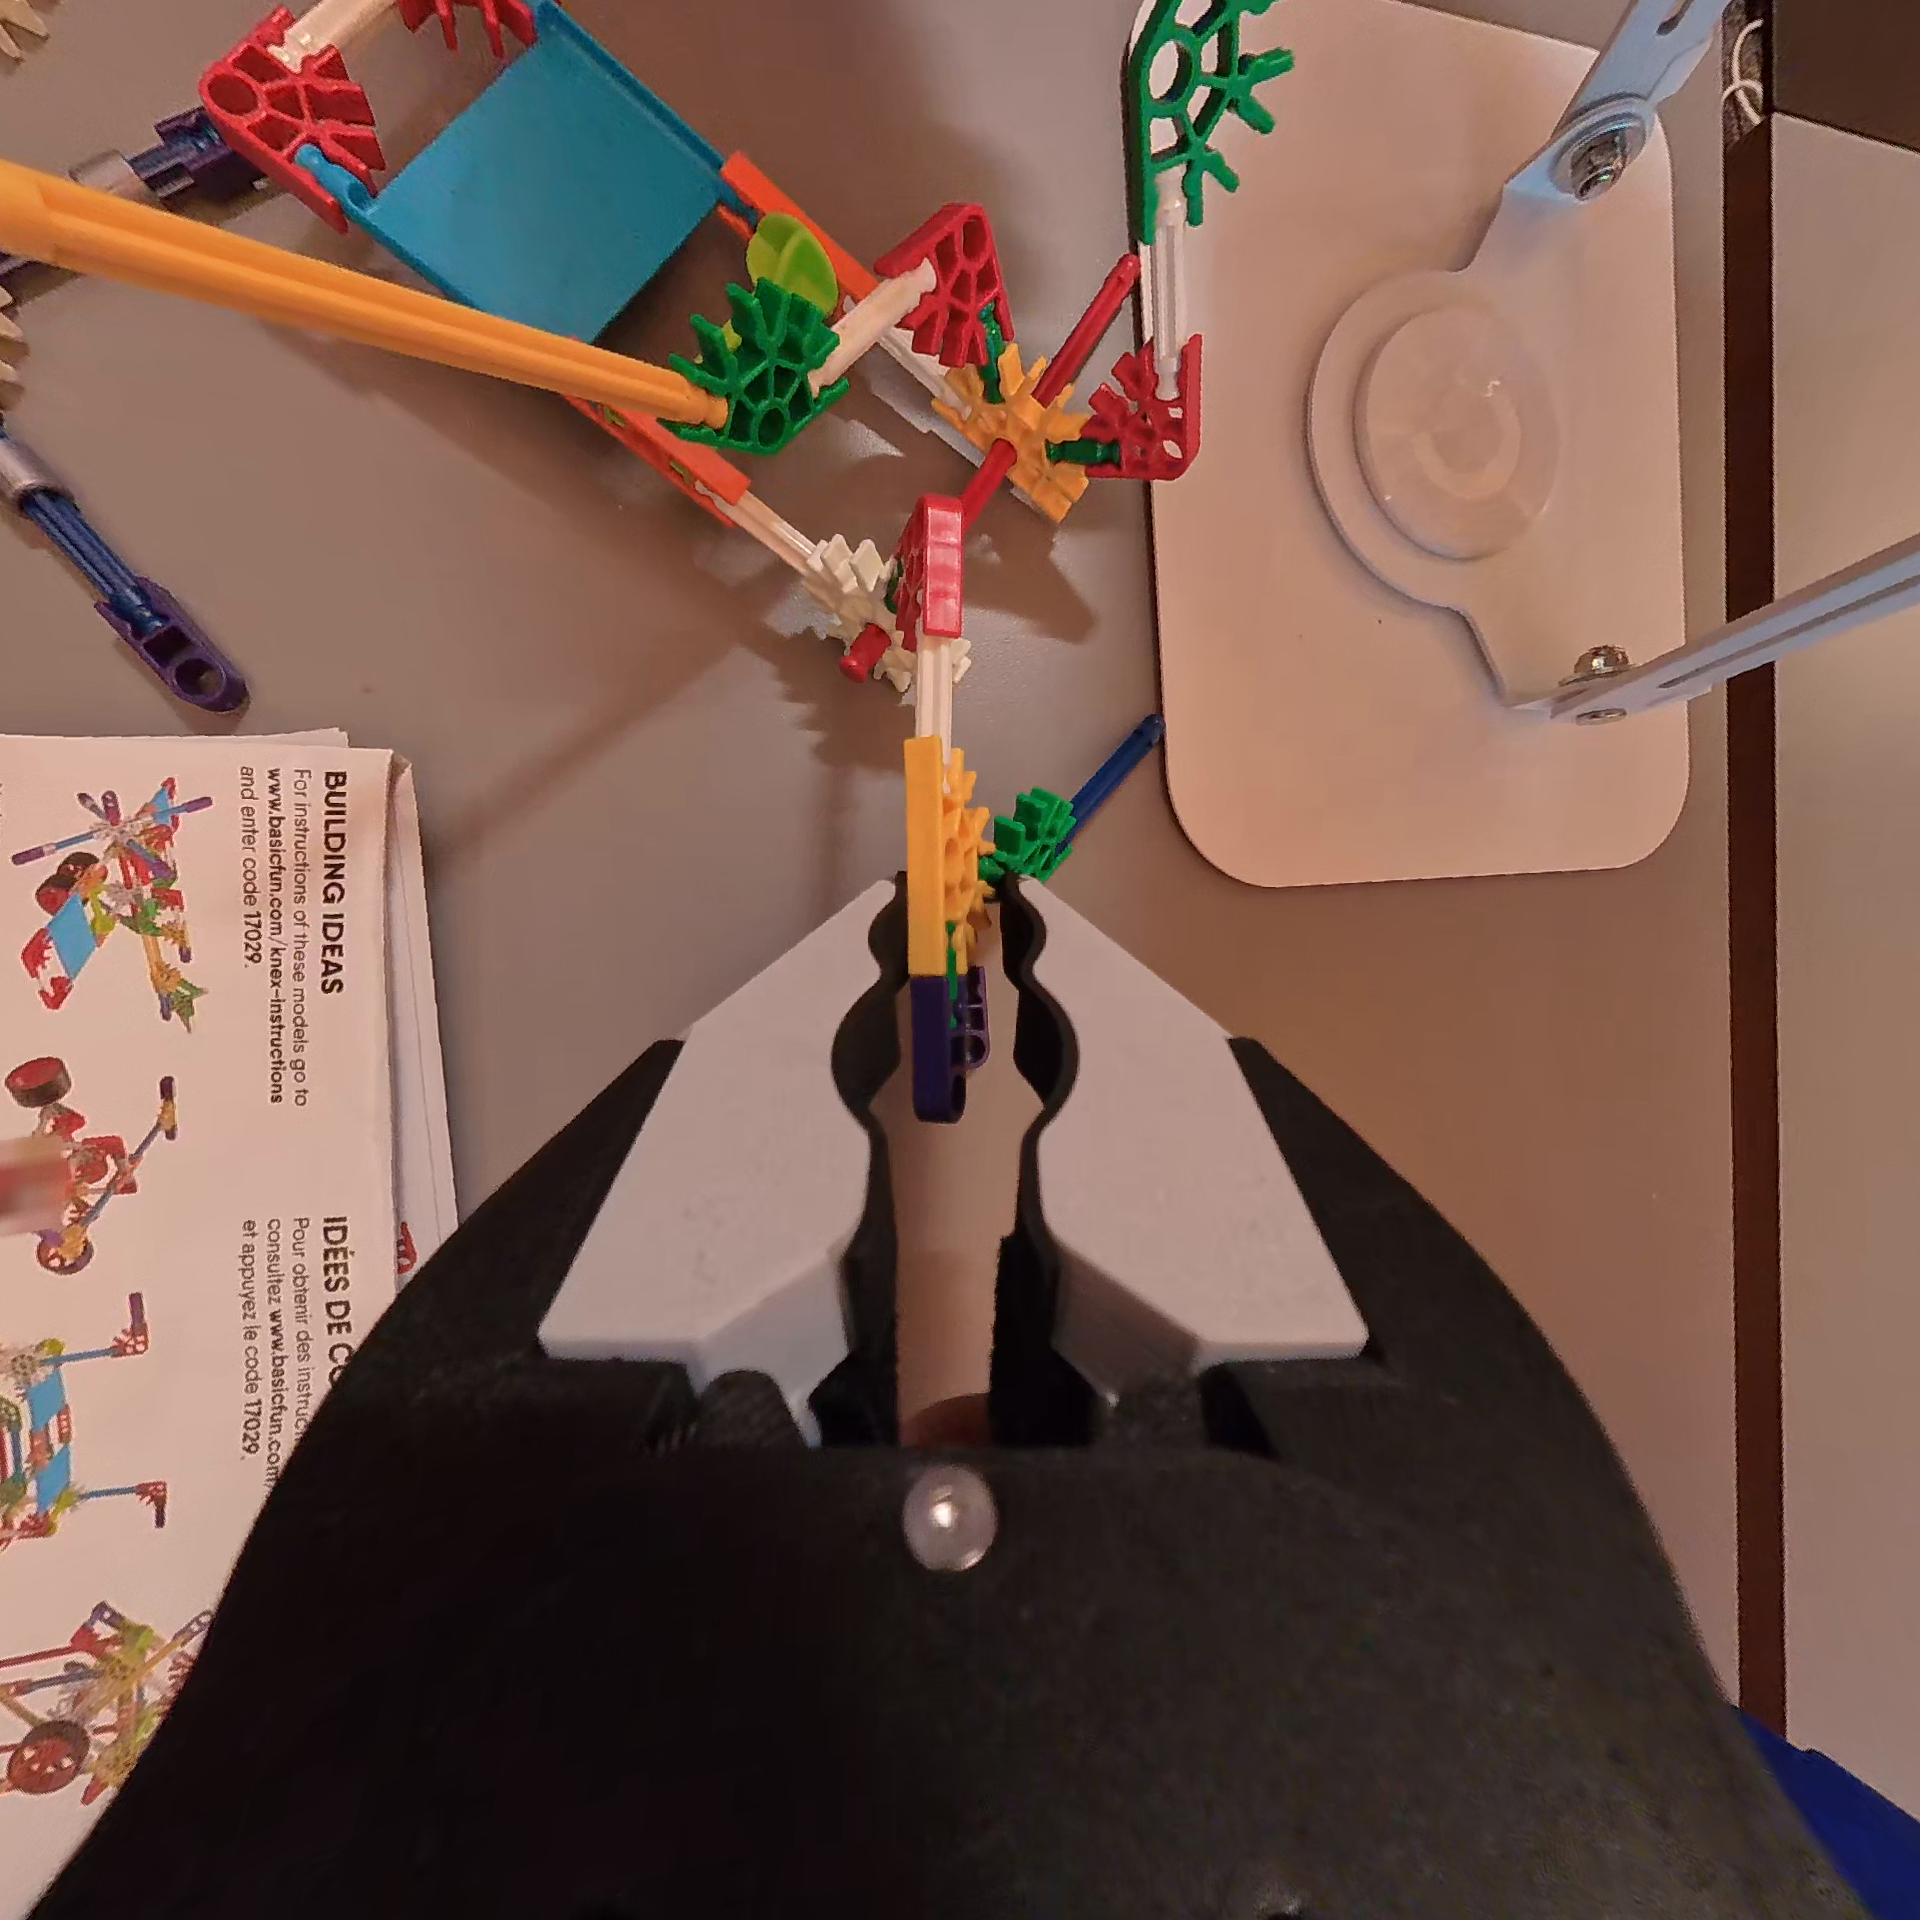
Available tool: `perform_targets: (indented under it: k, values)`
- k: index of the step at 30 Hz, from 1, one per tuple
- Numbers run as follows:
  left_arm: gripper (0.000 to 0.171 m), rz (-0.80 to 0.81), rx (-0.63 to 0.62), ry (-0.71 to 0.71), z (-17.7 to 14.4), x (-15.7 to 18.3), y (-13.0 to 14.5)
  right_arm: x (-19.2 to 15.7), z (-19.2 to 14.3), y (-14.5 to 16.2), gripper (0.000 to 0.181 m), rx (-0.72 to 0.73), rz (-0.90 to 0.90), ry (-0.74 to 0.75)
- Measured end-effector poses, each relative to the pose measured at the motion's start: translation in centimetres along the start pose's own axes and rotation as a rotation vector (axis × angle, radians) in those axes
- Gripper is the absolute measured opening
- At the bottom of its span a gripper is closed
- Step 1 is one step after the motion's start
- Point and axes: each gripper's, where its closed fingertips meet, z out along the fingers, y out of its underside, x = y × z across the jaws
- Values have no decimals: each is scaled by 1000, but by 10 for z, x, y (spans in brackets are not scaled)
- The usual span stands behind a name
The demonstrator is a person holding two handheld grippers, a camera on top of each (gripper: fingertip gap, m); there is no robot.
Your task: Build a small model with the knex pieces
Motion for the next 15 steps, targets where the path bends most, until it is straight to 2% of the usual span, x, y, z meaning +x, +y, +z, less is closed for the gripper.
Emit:
perform_targets:
  k: [15]
  values:
    - [30,16,4,-7,0,-1,-1,0,0,1,14,0,-6,0]
